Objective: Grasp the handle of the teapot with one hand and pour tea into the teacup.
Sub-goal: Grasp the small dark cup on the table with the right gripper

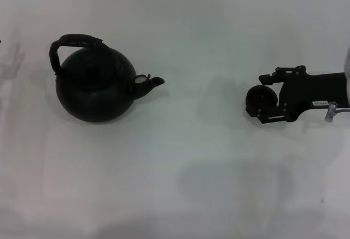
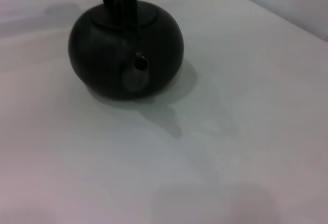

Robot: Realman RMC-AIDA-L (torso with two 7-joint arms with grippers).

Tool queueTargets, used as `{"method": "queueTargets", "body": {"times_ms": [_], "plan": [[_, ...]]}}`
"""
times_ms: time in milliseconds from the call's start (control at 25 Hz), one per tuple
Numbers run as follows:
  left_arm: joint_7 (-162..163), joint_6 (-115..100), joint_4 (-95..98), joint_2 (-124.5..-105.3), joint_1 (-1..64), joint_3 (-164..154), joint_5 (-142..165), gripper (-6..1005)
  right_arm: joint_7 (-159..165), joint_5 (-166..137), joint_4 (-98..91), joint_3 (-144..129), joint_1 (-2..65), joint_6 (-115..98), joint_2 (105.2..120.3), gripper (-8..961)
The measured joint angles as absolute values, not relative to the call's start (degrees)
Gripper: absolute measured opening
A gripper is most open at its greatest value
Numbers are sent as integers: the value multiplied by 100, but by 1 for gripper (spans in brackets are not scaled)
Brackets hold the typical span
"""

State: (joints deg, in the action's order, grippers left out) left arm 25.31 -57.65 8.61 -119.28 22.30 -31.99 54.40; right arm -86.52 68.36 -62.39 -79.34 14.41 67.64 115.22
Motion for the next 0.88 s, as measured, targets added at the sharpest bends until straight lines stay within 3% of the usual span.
{"method": "queueTargets", "body": {"times_ms": [880], "plan": [[2531, -5777, 799, -11918, 2234, -3199, 5440, 862, -8662, 6687, -5732, -8090, 1727, 6319, 11513, 853]]}}
